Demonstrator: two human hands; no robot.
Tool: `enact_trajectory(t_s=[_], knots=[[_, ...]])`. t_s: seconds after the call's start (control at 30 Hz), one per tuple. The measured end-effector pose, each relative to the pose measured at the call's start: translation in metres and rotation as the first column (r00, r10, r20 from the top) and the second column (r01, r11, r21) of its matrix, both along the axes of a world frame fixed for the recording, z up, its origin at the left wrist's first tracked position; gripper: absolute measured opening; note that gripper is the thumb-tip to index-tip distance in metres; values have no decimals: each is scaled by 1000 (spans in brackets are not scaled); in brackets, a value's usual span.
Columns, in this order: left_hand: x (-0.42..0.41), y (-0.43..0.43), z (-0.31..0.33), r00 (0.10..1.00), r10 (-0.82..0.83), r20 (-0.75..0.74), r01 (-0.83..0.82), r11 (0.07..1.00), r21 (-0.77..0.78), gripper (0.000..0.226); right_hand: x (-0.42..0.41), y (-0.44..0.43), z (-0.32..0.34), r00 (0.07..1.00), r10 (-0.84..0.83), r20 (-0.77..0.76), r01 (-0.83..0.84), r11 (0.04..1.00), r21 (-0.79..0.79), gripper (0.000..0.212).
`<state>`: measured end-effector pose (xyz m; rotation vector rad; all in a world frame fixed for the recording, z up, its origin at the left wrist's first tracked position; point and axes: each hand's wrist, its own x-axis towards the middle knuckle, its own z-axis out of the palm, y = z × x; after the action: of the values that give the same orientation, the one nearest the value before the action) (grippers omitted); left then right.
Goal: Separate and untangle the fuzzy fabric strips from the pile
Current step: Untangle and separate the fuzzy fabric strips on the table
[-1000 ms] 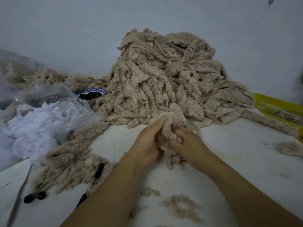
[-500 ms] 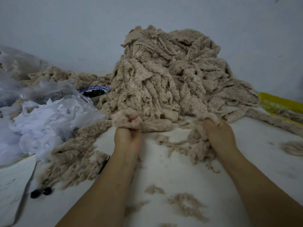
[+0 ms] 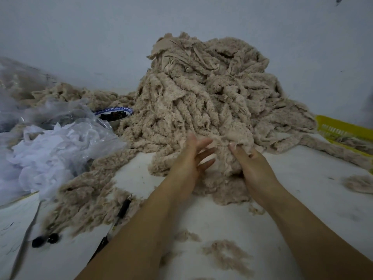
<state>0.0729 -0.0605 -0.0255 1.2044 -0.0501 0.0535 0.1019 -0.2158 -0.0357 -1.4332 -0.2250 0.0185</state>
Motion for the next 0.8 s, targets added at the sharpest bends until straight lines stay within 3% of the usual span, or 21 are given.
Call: enact_trajectory(t_s=[0.1, 0.2, 0.37, 0.43, 0.5, 0.57, 0.63, 0.7, 0.73, 0.8], knots=[[0, -7, -8, 996, 27, 81, -51, 948, 313, 37, -2, 3, -4, 995, 3, 98, 14, 985, -173, 20], [1, -4, -13, 982, 150, 115, -181, 922, 343, 36, -6, 5, -6, 990, 56, 130, -15, 956, -294, 24], [4, -7, -13, 957, 289, 10, -286, 945, 159, 33, -10, 9, -1, 995, 4, 101, 34, 927, -372, 52], [7, 4, -9, 932, 357, -60, -359, 933, -30, 36, -9, 8, 2, 992, -38, 122, 81, 924, -374, 52], [11, 22, -4, 908, 396, -138, -420, 864, -277, 34, -6, 1, 5, 985, -120, 127, 158, 922, -354, 56], [9, 27, -3, 911, 369, -186, -411, 853, -323, 38, -2, -8, 6, 980, -171, 104, 196, 927, -320, 58], [7, 14, -5, 940, 291, -176, -320, 933, -164, 52, -2, -10, 4, 984, -141, 112, 171, 931, -324, 51], [2, -1, -10, 978, 173, -115, -156, 977, 143, 62, -4, -6, 1, 987, -43, 156, 102, 915, -391, 46], [1, -7, -11, 989, 112, -92, -86, 964, 251, 58, -4, -4, -2, 985, 17, 174, 60, 904, -423, 41], [0, -11, -14, 995, 38, -89, -12, 962, 273, 37, -4, 0, -6, 979, 87, 186, 15, 873, -487, 28]])
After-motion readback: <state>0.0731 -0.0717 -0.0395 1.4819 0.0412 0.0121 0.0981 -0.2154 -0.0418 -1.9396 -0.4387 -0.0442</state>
